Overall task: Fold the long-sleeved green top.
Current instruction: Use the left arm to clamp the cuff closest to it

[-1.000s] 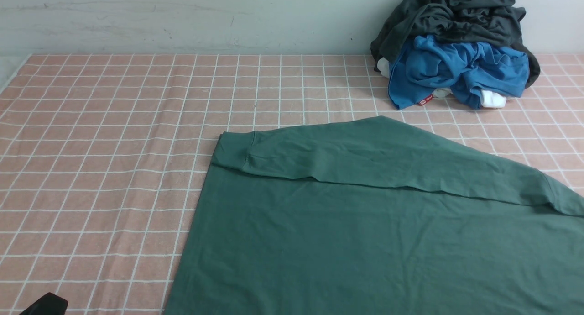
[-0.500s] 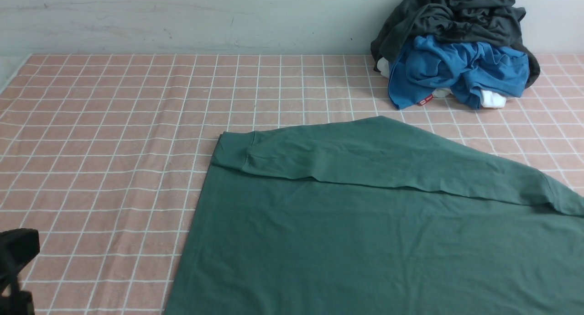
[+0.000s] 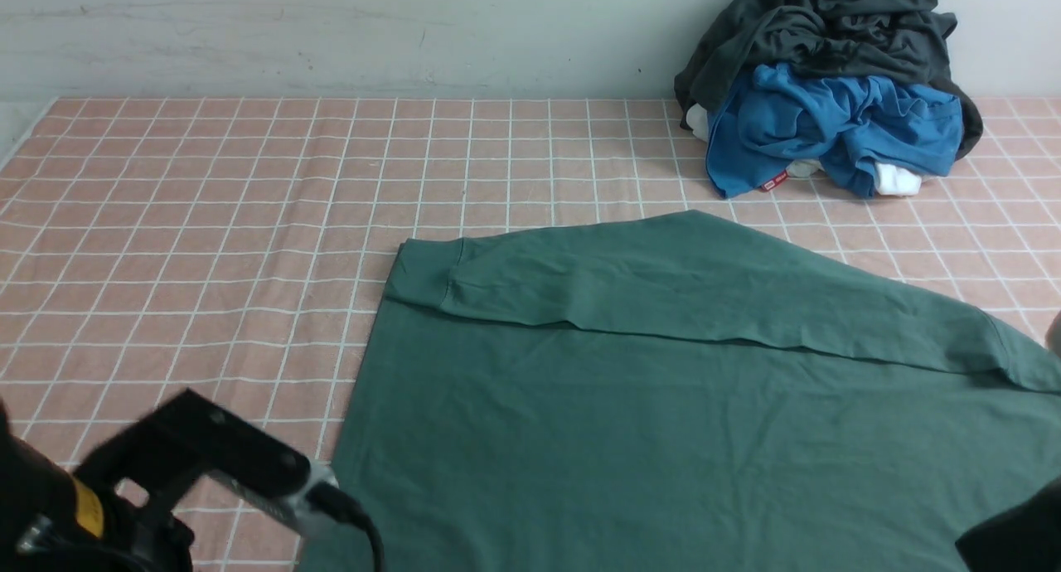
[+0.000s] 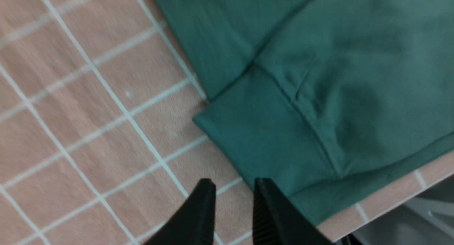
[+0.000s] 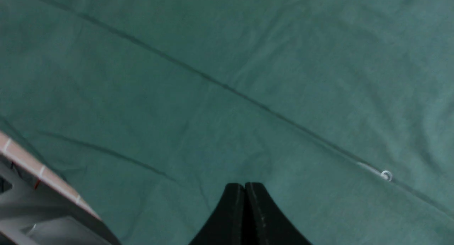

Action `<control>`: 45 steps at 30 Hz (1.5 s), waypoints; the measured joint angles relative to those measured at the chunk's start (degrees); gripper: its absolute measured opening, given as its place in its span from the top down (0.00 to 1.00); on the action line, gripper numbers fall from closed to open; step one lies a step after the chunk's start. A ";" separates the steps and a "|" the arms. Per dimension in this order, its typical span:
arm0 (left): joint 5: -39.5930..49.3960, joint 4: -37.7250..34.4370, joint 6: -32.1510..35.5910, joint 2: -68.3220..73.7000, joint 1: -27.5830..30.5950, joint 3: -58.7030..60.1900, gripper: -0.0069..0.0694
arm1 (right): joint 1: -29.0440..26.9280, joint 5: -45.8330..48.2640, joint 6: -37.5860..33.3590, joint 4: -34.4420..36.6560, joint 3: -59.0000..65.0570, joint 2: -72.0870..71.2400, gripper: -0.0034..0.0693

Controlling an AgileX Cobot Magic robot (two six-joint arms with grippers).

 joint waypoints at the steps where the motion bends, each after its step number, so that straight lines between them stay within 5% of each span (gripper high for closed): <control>1: -2.28 0.54 -1.56 2.71 -0.59 3.03 0.59 | 1.33 0.73 -0.22 0.00 0.70 0.00 0.97; 10: -12.88 -0.69 -2.91 8.03 -0.80 6.66 0.29 | 1.72 -1.96 -0.50 -0.40 2.08 0.00 0.97; 21: -17.43 -6.03 -1.95 13.17 -0.80 6.66 0.28 | 1.72 -4.16 -0.79 -0.42 2.12 0.00 0.97; 27: -18.01 -6.10 -1.92 16.19 -0.80 6.66 0.38 | 1.72 -4.27 -0.85 -0.42 2.12 0.00 0.97; 39: -17.40 -6.04 0.35 12.73 -0.84 6.27 0.80 | 1.72 -3.83 -0.85 -0.42 2.12 0.00 0.97; 45: -16.96 -2.60 -1.79 12.73 -0.84 6.27 0.86 | 1.72 -4.10 -0.85 -0.42 2.21 0.00 0.97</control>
